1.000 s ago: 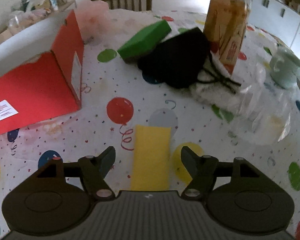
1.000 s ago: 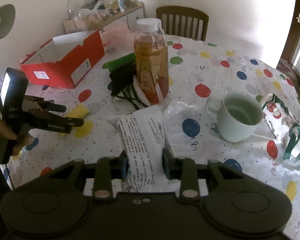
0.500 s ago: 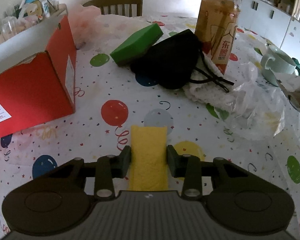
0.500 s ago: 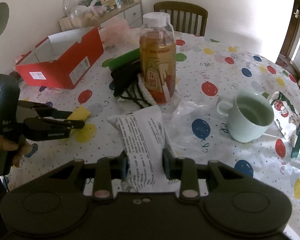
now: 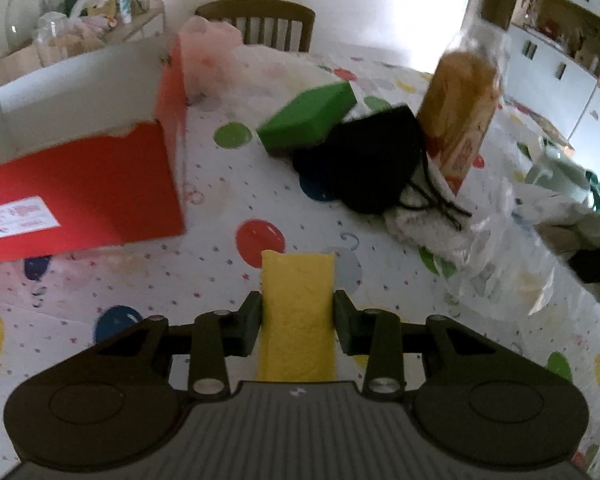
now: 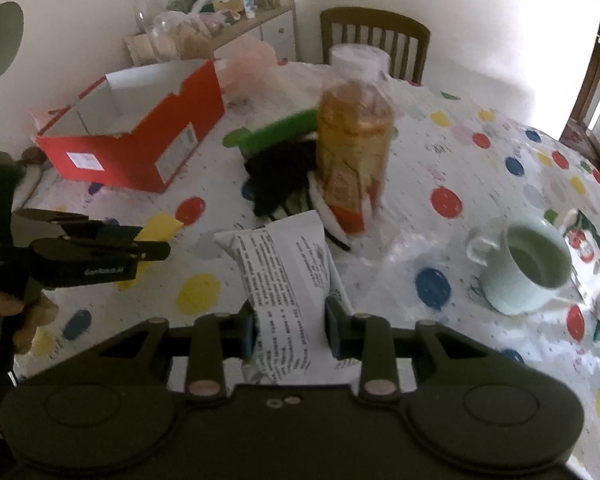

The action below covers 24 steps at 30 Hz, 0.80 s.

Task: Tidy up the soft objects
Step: 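Lift the yellow sponge with the left gripper while the right gripper lifts the paper packet, then lower both held items into the shoebox and open both grippers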

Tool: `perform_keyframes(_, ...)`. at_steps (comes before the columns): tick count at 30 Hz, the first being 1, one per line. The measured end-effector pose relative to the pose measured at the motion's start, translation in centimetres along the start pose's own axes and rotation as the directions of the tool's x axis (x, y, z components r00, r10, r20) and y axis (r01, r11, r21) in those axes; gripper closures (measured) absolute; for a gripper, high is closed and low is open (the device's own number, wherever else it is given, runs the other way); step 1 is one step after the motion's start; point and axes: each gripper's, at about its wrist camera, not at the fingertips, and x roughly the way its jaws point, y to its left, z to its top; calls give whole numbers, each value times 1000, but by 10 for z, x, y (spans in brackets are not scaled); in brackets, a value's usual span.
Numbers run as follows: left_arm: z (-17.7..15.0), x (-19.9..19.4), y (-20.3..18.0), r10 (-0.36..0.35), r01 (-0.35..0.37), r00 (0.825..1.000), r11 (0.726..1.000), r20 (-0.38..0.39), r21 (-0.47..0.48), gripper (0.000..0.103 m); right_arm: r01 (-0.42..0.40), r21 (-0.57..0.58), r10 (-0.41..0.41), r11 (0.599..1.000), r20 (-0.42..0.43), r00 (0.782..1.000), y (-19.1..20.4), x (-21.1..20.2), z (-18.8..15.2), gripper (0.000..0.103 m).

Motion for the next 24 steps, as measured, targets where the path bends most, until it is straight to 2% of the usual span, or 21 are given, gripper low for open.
perform_keyframes(14,58,-74,64,43,-37,993,998,106,-55,66,-106,-83,112,991,67,991,78,8,93,70)
perform_keyframes(24,107,-83,127,137,-130,980,990,144,-57,66,-139,-140,151,980,78,985,141,49,166,70)
